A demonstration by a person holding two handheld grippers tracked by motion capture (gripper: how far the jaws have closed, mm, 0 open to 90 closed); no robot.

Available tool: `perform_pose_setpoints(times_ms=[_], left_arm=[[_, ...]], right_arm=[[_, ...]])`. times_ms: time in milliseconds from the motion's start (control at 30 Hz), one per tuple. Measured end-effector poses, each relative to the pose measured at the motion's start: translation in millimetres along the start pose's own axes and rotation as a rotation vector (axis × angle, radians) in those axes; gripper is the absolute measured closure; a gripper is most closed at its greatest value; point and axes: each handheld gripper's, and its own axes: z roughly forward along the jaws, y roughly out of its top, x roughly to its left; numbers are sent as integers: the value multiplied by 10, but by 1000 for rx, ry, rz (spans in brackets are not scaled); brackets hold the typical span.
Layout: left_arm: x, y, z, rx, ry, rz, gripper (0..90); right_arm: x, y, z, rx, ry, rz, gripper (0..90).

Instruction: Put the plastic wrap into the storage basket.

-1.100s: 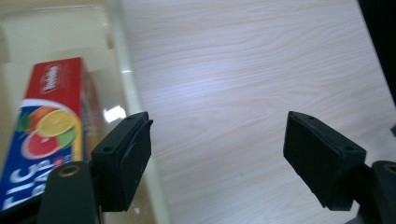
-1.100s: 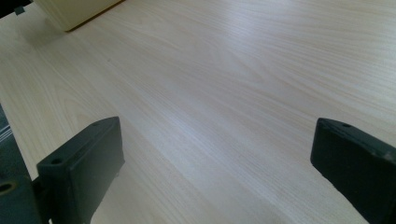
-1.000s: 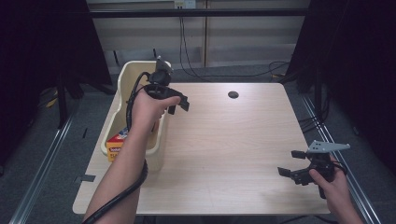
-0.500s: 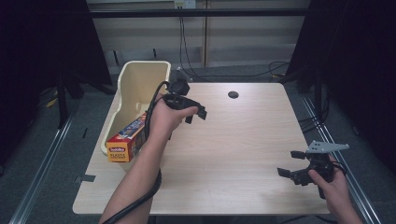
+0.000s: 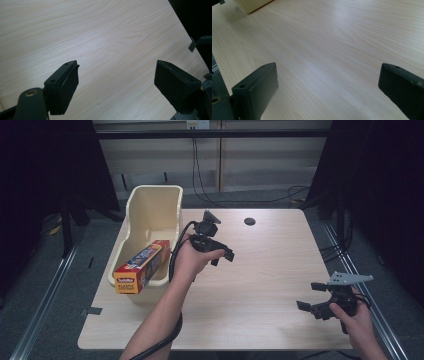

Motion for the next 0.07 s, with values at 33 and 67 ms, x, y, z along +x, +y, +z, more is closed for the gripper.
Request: perform_pose_setpoints(times_ms=[33, 67], left_arm=[[8, -4, 9, 1, -1, 2, 195], [10, -9, 17, -4, 1, 6, 194]], right_arm=[[1, -2, -1, 2, 0, -2, 23], [1, -8, 1, 1, 0, -5, 23]])
